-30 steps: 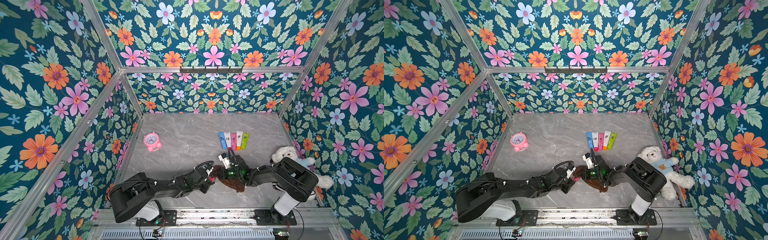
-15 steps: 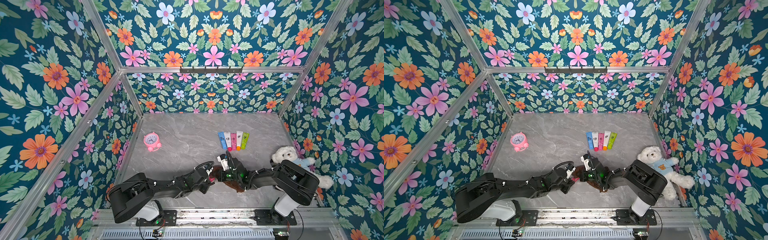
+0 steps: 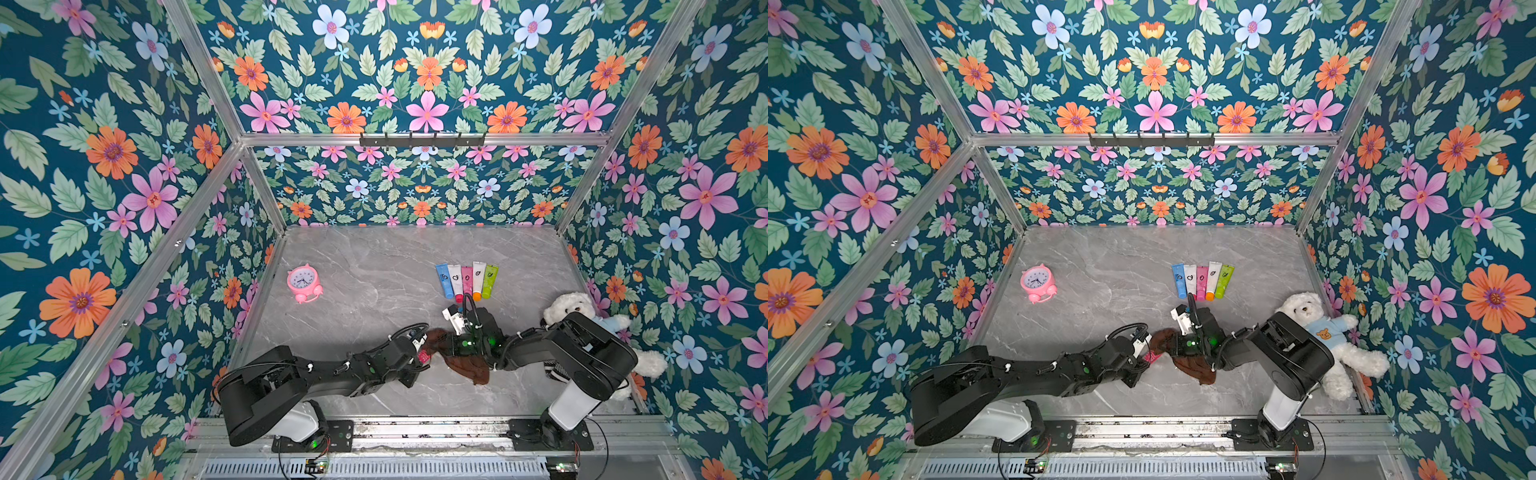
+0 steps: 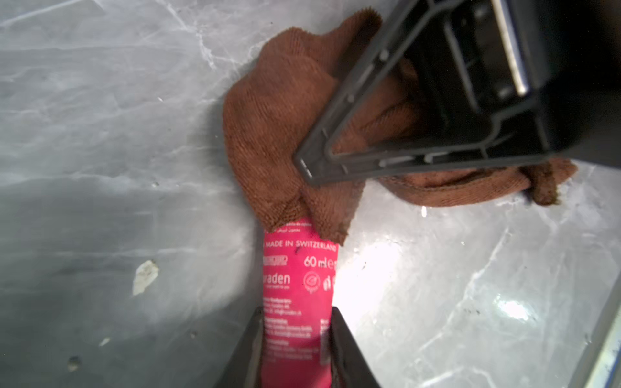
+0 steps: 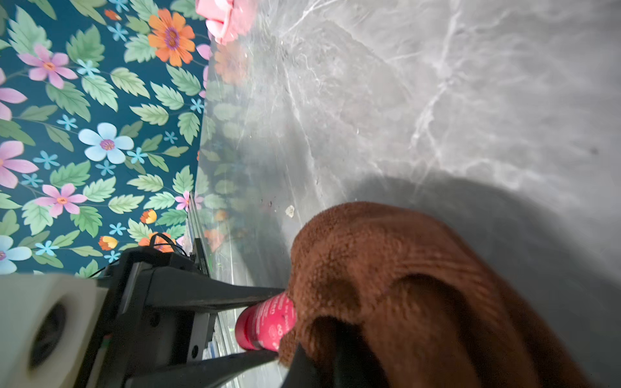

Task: Wipe the surface of the toothpaste tube
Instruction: Wipe the dirt from the toothpaste tube.

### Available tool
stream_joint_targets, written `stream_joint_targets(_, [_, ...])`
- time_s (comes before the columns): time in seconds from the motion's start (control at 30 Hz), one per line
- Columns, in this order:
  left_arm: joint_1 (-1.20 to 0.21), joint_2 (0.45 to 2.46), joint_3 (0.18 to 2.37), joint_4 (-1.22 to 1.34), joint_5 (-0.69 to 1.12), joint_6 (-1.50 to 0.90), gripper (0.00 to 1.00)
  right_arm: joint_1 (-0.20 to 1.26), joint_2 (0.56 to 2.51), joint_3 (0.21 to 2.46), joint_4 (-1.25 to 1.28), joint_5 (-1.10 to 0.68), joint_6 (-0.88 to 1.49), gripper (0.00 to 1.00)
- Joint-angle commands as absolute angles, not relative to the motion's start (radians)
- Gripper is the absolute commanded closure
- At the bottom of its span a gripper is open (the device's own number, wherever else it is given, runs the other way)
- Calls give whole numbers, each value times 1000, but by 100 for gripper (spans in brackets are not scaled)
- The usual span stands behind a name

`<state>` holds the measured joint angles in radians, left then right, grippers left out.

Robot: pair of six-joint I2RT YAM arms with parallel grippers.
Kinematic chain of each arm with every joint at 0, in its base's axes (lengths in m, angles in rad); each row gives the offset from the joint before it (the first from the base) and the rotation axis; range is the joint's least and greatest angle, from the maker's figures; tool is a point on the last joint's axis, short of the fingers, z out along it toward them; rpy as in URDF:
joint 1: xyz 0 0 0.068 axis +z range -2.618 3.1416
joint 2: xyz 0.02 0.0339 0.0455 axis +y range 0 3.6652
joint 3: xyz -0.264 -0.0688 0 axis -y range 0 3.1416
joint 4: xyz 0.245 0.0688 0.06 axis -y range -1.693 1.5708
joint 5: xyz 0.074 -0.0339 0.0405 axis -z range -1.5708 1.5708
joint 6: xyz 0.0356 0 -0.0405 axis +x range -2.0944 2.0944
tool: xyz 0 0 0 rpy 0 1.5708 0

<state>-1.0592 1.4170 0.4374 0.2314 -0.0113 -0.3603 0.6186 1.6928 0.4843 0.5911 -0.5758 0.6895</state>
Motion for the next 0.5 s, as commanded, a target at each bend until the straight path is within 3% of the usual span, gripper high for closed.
stream_joint_targets(0.0, [-1061,1411,434,167,-73,-373,100,606,1698,505,235,-376,607,100])
stream_joint_targets(0.13, [-1064,1411,434,168,-75,-375,100,639,1683,480,270,-421,627,100])
stream_joint_targets(0.47, [-1066,1434,446,166,-69,-367,100,931,1706,493,417,-438,805,100])
